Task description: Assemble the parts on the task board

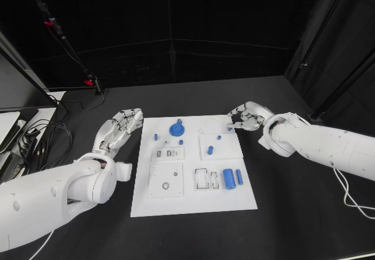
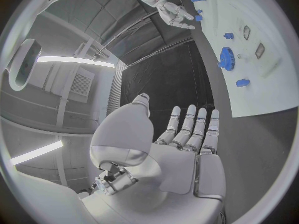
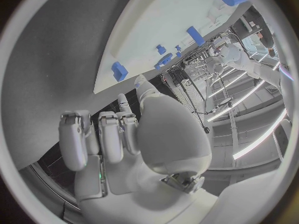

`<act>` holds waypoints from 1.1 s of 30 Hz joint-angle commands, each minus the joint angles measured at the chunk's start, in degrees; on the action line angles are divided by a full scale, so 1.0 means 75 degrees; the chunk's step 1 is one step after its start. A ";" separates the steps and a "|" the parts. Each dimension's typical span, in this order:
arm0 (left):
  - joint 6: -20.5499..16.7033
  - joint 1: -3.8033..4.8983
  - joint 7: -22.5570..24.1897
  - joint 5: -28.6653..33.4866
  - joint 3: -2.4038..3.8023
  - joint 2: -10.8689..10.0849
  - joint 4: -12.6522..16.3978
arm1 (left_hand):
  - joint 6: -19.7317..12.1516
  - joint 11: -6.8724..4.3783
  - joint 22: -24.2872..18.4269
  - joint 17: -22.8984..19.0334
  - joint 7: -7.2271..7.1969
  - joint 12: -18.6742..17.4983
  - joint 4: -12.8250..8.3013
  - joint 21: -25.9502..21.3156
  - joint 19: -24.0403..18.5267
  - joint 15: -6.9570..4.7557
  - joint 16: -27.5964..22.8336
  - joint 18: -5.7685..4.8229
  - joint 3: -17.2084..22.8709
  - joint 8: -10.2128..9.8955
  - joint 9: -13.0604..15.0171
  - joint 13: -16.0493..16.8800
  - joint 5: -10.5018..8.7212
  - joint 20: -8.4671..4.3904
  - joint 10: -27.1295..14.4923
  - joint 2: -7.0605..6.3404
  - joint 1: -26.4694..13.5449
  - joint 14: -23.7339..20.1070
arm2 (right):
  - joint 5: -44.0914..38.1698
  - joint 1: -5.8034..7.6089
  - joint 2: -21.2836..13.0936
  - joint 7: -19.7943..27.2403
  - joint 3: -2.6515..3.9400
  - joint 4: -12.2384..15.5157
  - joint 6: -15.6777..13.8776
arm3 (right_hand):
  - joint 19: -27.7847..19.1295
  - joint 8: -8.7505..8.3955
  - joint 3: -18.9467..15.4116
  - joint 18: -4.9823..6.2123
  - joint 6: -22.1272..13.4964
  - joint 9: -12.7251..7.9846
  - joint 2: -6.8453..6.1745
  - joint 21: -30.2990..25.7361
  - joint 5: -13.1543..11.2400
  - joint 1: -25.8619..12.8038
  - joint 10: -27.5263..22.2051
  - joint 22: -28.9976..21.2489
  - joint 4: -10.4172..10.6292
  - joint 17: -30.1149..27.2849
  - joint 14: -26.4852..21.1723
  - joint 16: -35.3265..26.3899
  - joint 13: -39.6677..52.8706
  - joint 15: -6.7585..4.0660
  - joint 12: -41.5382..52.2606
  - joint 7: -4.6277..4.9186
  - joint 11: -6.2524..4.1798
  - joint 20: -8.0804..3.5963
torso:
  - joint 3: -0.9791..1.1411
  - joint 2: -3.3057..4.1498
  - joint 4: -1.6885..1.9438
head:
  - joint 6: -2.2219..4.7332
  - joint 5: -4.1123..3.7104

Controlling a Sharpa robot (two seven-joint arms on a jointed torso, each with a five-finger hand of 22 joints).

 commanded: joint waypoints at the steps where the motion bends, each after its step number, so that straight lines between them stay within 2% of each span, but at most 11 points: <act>1: 0.0052 0.0007 0.1641 -0.0044 0.0007 -0.0007 0.0008 | 0.0044 -0.0003 0.0007 0.0010 0.1226 0.0021 0.0003 0.0024 0.0008 -0.0006 0.0037 0.0012 -0.0030 -0.0036 -0.0002 0.0005 0.0053 -0.0006 0.0036 0.0005 0.0059 0.0067 | -0.0185 -0.0013 0.0001 -0.0105 0.0003 -0.0023 0.0364 | 0.0808 -0.0049 -0.0039 -0.0056 -0.0068 -0.0013 0.0007 0.0024 -0.0050 0.0063 0.0783 0.2013 0.0012 0.2013 0.0794 0.0019 0.2011 -0.0034 0.0019 -0.0002 -0.0060 -0.0062 | -0.0002 -0.0002 -0.0006 | -0.0015 -0.0005; 15: 0.0053 0.0005 0.1639 -0.0044 0.0007 -0.0012 0.0003 | 0.0044 -0.0003 0.0007 0.0010 0.1226 0.0021 0.0003 0.0024 0.0008 -0.0006 0.0037 0.0012 -0.0030 -0.0036 -0.0002 0.0005 0.0053 -0.0006 0.0036 0.0005 0.0059 0.0067 | -0.0300 -0.0050 0.0004 -0.0006 0.0003 -0.0023 0.0447 | 0.0808 0.0037 -0.0069 -0.0056 0.0050 0.0024 0.0015 0.0024 -0.0020 0.0092 0.0783 0.2013 0.0054 0.2013 0.0794 0.0019 0.2011 -0.0074 0.0019 -0.0053 -0.0106 -0.0101 | 0.0001 -0.0002 0.0004 | -0.0018 0.0013; 24: 0.0049 0.0004 0.1636 -0.0044 0.0007 -0.0026 0.0013 | 0.0046 -0.0003 0.0008 0.0010 0.1226 0.0022 0.0004 0.0027 0.0010 -0.0006 0.0038 0.0012 -0.0036 -0.0038 -0.0002 0.0005 0.0063 -0.0007 0.0038 0.0009 0.0068 0.0069 | -0.0546 -0.0054 0.0051 -0.0352 0.0003 -0.0094 0.0576 | 0.0808 0.0090 -0.0005 -0.0056 0.0177 0.0044 0.0101 0.0024 0.0115 0.0330 0.0783 0.2013 -0.0017 0.2013 0.0794 0.0019 0.2011 -0.0136 0.0019 -0.0105 -0.0154 -0.0164 | 0.0000 -0.0002 0.0012 | -0.0055 0.0065; 29: 0.0051 0.0004 0.1632 -0.0044 0.0007 -0.0033 0.0015 | 0.0046 -0.0003 0.0008 0.0010 0.1226 0.0022 0.0004 0.0027 0.0010 -0.0006 0.0038 0.0012 -0.0036 -0.0038 -0.0002 0.0005 0.0063 -0.0007 0.0038 0.0009 0.0068 0.0069 | -0.0601 -0.0061 0.0078 -0.0422 0.0003 -0.0111 0.0523 | 0.0808 0.0116 0.0018 -0.0056 0.0248 0.0053 0.0140 0.0024 0.0178 0.0410 0.0783 0.2013 -0.0045 0.2013 0.0794 0.0019 0.2011 -0.0162 0.0019 -0.0137 -0.0179 -0.0188 | -0.0002 -0.0006 -0.0002 | -0.0066 0.0093; 33: 0.0052 0.0004 0.1629 -0.0044 0.0007 -0.0033 0.0015 | 0.0046 -0.0003 0.0008 0.0010 0.1226 0.0022 0.0004 0.0027 0.0010 -0.0006 0.0038 0.0012 -0.0036 -0.0038 -0.0002 0.0005 0.0063 -0.0007 0.0038 0.0009 0.0068 0.0069 | -0.0614 -0.0067 0.0081 -0.0419 0.0003 -0.0104 0.0440 | 0.0808 0.0140 0.0036 -0.0056 0.0312 0.0060 0.0175 0.0024 0.0203 0.0452 0.0783 0.2013 -0.0055 0.2013 0.0794 0.0019 0.2011 -0.0181 0.0019 -0.0164 -0.0200 -0.0205 | -0.0002 -0.0001 0.0011 | -0.0071 0.0105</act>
